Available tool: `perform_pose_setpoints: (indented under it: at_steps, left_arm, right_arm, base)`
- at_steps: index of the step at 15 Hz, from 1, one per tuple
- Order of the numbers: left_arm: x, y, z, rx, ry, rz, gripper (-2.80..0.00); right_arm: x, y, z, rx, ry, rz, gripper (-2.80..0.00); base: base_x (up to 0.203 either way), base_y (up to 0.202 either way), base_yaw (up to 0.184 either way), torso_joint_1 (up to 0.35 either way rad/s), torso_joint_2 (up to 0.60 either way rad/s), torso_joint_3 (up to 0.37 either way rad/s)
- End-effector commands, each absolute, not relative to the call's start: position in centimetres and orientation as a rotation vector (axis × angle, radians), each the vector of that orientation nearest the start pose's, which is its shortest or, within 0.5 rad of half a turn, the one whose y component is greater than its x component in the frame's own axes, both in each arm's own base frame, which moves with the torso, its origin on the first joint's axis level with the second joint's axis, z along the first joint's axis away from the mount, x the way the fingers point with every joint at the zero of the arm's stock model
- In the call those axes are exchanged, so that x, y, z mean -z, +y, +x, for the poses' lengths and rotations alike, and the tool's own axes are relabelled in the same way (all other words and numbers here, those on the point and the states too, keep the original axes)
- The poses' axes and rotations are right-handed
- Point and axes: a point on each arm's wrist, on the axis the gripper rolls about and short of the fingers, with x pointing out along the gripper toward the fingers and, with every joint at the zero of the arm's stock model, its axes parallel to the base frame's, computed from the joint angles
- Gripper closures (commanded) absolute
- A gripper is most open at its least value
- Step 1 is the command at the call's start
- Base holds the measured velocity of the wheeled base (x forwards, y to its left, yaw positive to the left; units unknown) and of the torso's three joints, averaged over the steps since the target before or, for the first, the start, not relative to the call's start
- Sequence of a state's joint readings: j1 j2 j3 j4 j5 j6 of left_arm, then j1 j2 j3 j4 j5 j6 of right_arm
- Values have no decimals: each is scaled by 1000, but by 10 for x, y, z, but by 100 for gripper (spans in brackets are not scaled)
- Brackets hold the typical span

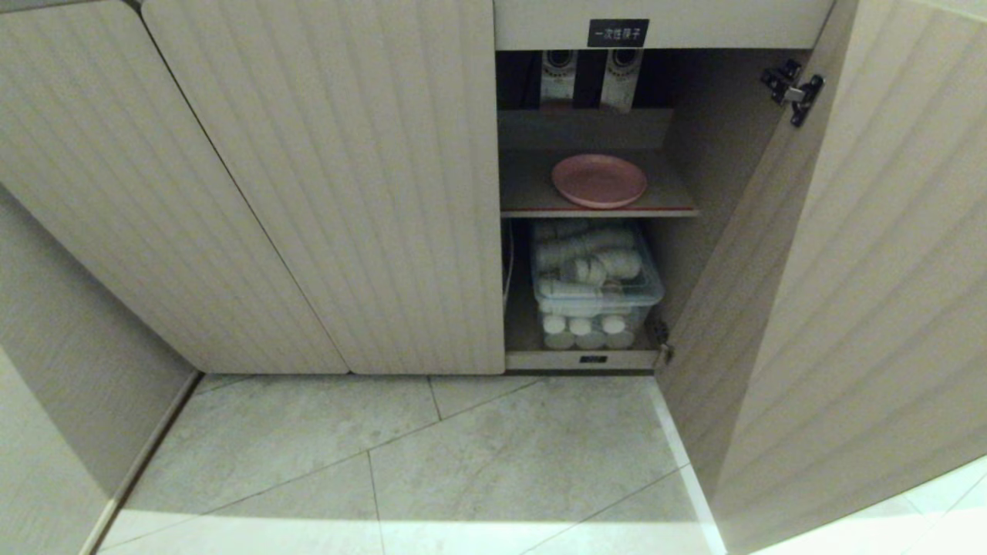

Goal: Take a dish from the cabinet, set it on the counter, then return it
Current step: Close the cabinet door

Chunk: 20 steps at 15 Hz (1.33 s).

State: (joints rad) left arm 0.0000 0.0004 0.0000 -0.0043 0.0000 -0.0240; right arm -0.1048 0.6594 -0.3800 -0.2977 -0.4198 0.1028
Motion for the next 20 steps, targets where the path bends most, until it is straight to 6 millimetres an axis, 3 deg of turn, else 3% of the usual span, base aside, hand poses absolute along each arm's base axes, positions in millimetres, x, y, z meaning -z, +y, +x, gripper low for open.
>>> perform_pose_setpoints:
  at_steps: [1,20]
  left_arm:
    - [-76,0,-23,0,-3,-25,0]
    - [-76,0,-23,0,-5,-25,0]
  right_arm:
    - [-212,-12,60,474,-38,103,0]
    - [-209,-13,75,481,36,91,0]
  base:
    - [0,0,0,0,0,0]
    - [0,0,0,0,0,0]
